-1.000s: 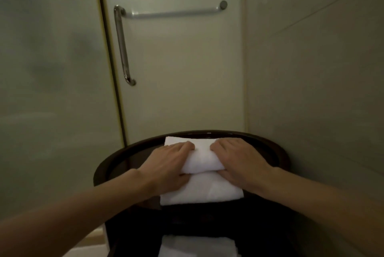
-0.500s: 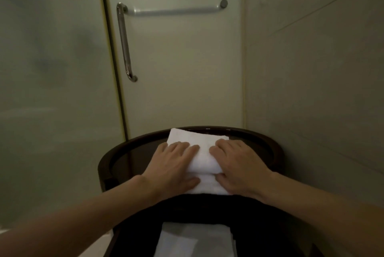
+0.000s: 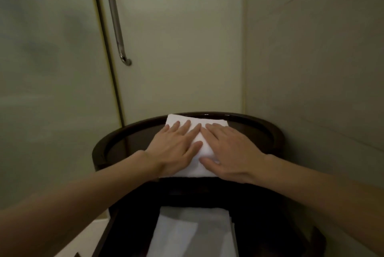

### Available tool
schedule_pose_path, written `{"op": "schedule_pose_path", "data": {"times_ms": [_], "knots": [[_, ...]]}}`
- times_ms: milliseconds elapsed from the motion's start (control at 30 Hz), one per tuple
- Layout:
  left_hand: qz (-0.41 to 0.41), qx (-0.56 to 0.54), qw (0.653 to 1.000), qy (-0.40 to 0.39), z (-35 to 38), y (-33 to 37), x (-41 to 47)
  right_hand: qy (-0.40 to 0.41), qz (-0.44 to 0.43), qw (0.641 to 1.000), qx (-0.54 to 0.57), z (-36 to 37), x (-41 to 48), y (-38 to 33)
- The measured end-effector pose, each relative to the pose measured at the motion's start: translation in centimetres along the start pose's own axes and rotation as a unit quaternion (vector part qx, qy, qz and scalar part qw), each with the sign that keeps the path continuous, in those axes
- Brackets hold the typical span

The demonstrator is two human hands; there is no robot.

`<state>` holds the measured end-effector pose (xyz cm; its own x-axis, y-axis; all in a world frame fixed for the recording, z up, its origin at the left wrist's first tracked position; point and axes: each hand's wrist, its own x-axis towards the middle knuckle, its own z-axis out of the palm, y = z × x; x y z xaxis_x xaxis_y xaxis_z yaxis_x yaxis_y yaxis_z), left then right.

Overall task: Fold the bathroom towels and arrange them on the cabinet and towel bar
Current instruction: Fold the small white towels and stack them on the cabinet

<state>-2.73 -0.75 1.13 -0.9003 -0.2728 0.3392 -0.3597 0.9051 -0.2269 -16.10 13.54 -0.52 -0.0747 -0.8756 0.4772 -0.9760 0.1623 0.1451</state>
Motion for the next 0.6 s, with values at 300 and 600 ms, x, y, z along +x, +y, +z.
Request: {"op": "schedule_pose_path", "data": {"times_ms": [300, 600], "knots": [[-0.021, 0.003, 1.000, 0.004, 1.0, 0.0, 1.7, -0.026, -0.006, 0.999, -0.026, 0.5, 1.1, 1.5], [-0.005, -0.002, 1.000, 0.007, -1.2, 0.5, 0.3, -0.041, 0.001, 0.999, -0.030, -0.9, 0.4, 0.3]]}}
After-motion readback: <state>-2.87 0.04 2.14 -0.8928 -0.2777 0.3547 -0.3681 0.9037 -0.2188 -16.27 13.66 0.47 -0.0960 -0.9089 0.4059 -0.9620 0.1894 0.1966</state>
